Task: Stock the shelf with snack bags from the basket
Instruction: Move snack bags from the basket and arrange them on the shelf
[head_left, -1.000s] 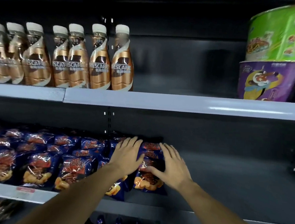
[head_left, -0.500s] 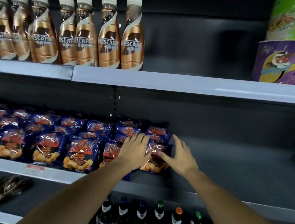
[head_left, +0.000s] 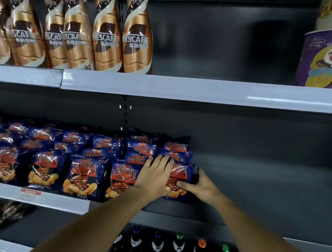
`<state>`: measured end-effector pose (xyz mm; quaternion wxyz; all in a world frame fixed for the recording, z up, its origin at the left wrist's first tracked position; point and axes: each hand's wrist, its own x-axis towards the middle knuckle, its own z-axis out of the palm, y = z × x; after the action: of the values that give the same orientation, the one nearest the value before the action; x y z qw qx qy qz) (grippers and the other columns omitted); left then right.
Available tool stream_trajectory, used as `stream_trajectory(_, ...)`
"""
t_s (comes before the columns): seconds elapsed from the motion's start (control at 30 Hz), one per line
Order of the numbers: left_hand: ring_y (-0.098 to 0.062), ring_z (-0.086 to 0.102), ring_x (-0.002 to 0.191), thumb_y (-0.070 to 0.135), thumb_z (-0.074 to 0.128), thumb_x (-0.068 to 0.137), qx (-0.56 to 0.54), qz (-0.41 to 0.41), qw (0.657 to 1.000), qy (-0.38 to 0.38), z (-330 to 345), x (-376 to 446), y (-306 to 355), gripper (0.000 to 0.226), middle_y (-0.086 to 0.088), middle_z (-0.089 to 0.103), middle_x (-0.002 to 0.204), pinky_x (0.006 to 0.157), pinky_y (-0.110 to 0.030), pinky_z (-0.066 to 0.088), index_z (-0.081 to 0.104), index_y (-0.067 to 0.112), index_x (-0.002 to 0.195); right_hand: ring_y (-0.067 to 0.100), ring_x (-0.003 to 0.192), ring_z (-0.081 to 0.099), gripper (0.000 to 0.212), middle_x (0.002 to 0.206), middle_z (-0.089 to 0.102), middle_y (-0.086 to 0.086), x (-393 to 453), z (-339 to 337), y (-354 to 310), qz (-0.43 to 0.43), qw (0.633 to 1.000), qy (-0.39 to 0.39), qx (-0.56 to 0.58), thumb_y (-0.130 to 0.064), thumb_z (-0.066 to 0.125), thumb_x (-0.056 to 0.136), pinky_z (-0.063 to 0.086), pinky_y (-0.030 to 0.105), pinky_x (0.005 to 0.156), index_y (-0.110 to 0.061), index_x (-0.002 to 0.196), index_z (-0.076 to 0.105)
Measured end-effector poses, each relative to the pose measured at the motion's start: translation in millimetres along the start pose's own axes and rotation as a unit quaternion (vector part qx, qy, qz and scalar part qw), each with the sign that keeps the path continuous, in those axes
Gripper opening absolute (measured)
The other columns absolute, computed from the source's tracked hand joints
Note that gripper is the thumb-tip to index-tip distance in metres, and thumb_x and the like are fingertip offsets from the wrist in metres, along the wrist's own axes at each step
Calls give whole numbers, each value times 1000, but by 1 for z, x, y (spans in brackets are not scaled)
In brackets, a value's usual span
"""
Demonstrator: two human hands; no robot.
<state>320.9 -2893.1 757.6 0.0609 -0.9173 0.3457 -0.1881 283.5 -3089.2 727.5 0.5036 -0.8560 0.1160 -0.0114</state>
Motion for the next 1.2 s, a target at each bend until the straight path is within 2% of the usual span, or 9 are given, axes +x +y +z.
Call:
stream_trajectory(0.1, -29, 13, 147, 61, 66, 79, 29, -13, 999, -3, 5, 5, -1, 108, -11, 14, 159, 119, -48, 13, 7, 7, 153, 6, 105, 64, 72, 115, 69, -9, 12, 4, 3, -39, 999, -32, 7, -49, 92, 57, 47, 36, 104, -31, 117, 56)
stream_trajectory(0.17, -29, 15, 146, 62, 67, 77, 47, -22, 999, -9, 8, 9, -2, 110, -12, 16, 158, 118, -49, 14, 8, 6, 152, 4, 102, 66, 57, 108, 72, -11, 19, 6, -1, -74, 996, -45, 2, -35, 91, 64, 48, 35, 102, -33, 112, 60)
stream_trajectory(0.3, -31, 15, 147, 61, 68, 77, 68, -37, 997, -16, 9, 16, -4, 110, -15, 15, 158, 117, -52, 14, 8, 6, 151, 5, 104, 63, 68, 109, 67, -12, 29, 11, -7, -93, 996, 3, -9, -30, 92, 63, 48, 30, 98, -27, 116, 51)
stream_trajectory(0.47, -35, 14, 146, 53, 68, 81, 79, -58, 995, -16, 6, 24, -2, 104, -19, 12, 158, 118, -52, 16, 8, 4, 151, 5, 110, 58, 71, 115, 62, -14, 39, 22, -8, -132, 987, 84, -28, -31, 91, 63, 46, 30, 97, -31, 118, 46)
stream_trajectory(0.67, -37, 18, 144, 50, 69, 82, 88, -75, 993, -28, 13, 26, 0, 101, -20, 15, 155, 115, -53, 21, 9, 3, 149, -3, 107, 56, 69, 113, 61, -19, 32, 15, -12, -104, 994, 15, 22, -29, 91, 65, 43, 16, 89, -36, 115, 44)
stream_trajectory(0.83, -36, 23, 141, 56, 71, 77, 86, -67, 994, -20, 10, 23, -5, 105, -18, 20, 152, 113, -54, 22, 12, 5, 147, -2, 99, 57, 73, 107, 59, -16, 32, 9, -15, -60, 996, 11, 69, -25, 89, 69, 45, 7, 67, -19, 123, 41)
stream_trajectory(1.07, -36, 22, 142, 60, 68, 78, 81, -42, 996, -8, 10, 30, 6, 107, -20, 19, 153, 114, -54, 20, 11, 3, 148, -1, 101, 55, 82, 119, 57, -12, 31, -4, -2, -48, 997, 29, 57, -27, 87, 72, 44, 15, 84, -17, 137, 38)
stream_trajectory(1.13, -36, 22, 141, 63, 66, 77, 81, -40, 996, -4, 11, 32, 8, 108, -20, 19, 153, 114, -53, 20, 13, 3, 148, -1, 116, 51, 98, 138, 50, -8, 26, -10, 0, -53, 995, 13, 78, -34, 88, 69, 43, 19, 96, -16, 146, 31)
stream_trajectory(1.2, -37, 22, 141, 70, 64, 73, 81, -45, 996, 0, 11, 32, 7, 111, -19, 21, 152, 114, -53, 20, 14, 3, 147, 6, 139, 32, 118, 154, 30, -7, 20, -13, -2, -63, 994, 41, 76, -53, 85, 65, 31, 28, 114, -16, 155, 17)
